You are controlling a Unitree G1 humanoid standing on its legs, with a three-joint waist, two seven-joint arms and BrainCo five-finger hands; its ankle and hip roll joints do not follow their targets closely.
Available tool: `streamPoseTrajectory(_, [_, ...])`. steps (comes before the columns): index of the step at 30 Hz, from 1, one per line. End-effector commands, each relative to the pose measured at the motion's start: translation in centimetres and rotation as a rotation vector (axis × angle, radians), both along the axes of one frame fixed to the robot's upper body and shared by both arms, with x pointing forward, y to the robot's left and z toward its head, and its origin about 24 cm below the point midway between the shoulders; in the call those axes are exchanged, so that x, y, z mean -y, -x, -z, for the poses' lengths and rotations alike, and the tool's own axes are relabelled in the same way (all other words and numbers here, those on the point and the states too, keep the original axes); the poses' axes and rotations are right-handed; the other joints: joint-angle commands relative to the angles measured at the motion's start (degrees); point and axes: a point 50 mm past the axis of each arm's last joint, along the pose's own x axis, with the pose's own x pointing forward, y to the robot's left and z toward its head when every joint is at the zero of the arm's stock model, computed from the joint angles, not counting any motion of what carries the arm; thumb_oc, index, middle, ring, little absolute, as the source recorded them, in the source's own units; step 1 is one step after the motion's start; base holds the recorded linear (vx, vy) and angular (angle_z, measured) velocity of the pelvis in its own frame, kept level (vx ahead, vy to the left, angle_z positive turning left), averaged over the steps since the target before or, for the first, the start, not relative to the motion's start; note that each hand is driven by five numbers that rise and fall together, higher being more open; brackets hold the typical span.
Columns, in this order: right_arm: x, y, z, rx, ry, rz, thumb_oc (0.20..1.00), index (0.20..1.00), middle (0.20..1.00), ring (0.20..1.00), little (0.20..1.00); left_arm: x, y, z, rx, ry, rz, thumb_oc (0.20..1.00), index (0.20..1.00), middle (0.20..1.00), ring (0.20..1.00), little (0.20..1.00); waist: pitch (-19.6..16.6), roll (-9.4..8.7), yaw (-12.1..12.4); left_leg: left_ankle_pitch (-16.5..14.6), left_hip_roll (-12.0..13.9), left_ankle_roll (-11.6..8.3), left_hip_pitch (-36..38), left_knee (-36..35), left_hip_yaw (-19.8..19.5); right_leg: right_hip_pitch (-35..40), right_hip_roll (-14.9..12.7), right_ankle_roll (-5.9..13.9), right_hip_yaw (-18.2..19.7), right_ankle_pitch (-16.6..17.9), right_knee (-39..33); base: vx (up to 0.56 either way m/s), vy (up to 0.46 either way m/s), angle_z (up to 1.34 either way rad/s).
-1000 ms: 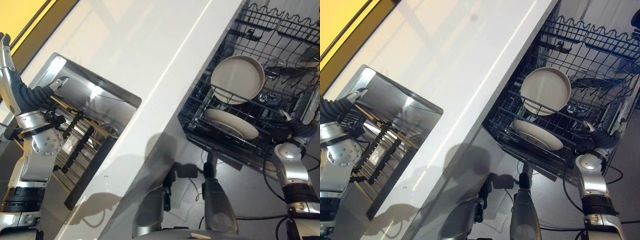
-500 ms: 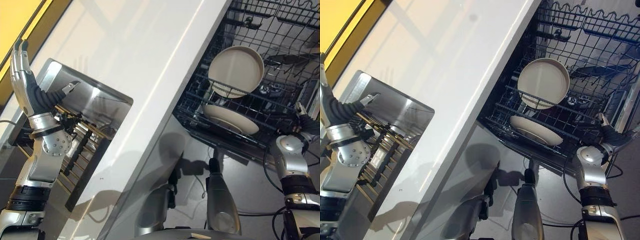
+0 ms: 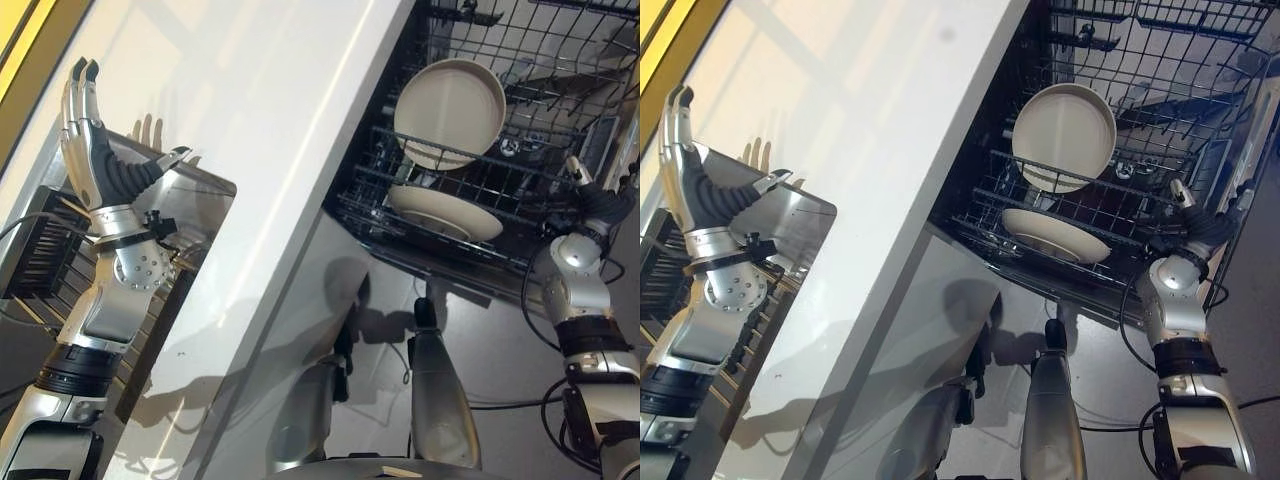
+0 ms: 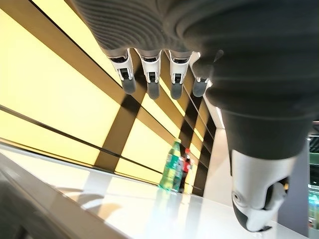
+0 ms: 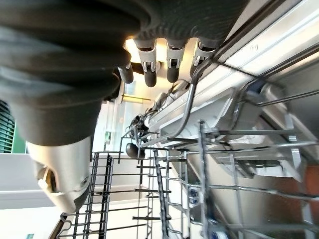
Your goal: Pick up plates and place into dishwasher.
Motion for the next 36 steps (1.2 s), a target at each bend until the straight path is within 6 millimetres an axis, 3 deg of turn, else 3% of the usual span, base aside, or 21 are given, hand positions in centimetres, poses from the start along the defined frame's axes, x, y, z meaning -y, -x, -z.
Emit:
streamPoseTrajectory(1, [-6.1,-2.1,3.2,-0.115,-0.001,-0.303,1.000,1.000,1.000,1.000,1.000,-0.1,0.6,-3.0,0.156,0.019,-0.020,1.000,1.000,1.000,1.000,1.000,4.03,1.02,2.13,-2.27,-3.81,2.42,-6.25,6.89,-3.13,4.45,-3.05,1.10,-1.52,0.74,-7.41,0.00,0.093,0.00])
streamPoseTrajectory(12, [-10.0,-3.2,1.7,-0.086,0.067,-0.475,1.000,1.000,1.000,1.000,1.000,0.1,0.5,-2.7,0.146,0.048,-0.024,1.000,1.000,1.000,1.000,1.000,3.65,0.55,3.87,-2.77,-5.34,3.11,-6.45,7.51,-2.83,4.42,-5.25,2.08,-1.65,1.23,-7.27,0.03,0.124,0.01])
streamPoseTrajectory(24, [-13.5,-4.1,0.0,-0.056,0.074,-0.564,1.000,1.000,1.000,1.000,1.000,0.3,0.7,-1.4,0.114,0.078,-0.017,1.000,1.000,1.000,1.000,1.000,3.30,1.51,7.18,-3.66,-8.42,4.19,-6.65,8.91,-2.81,5.14,-8.97,3.10,-3.13,1.28,-6.30,0.06,0.136,0.09])
streamPoseTrajectory(32, [-16.5,-5.3,-3.0,0.011,0.093,-0.628,1.000,1.000,1.000,1.000,1.000,0.2,0.7,-1.1,0.119,0.090,0.000,1.000,1.000,1.000,1.000,1.000,3.62,2.42,10.24,-4.29,-9.70,4.47,-6.98,9.86,-3.37,5.68,-11.73,3.43,-5.04,2.27,-6.56,0.04,0.078,0.10])
streamPoseTrajectory(36, [-17.0,-5.5,-3.9,0.019,0.113,-0.648,1.000,1.000,1.000,1.000,1.000,0.1,0.9,-0.4,0.108,0.106,0.006,1.000,1.000,1.000,1.000,1.000,3.70,3.21,11.33,-4.35,-10.50,4.69,-6.96,10.12,-3.62,5.67,-12.83,3.55,-5.27,2.55,-6.22,0.04,0.114,0.08])
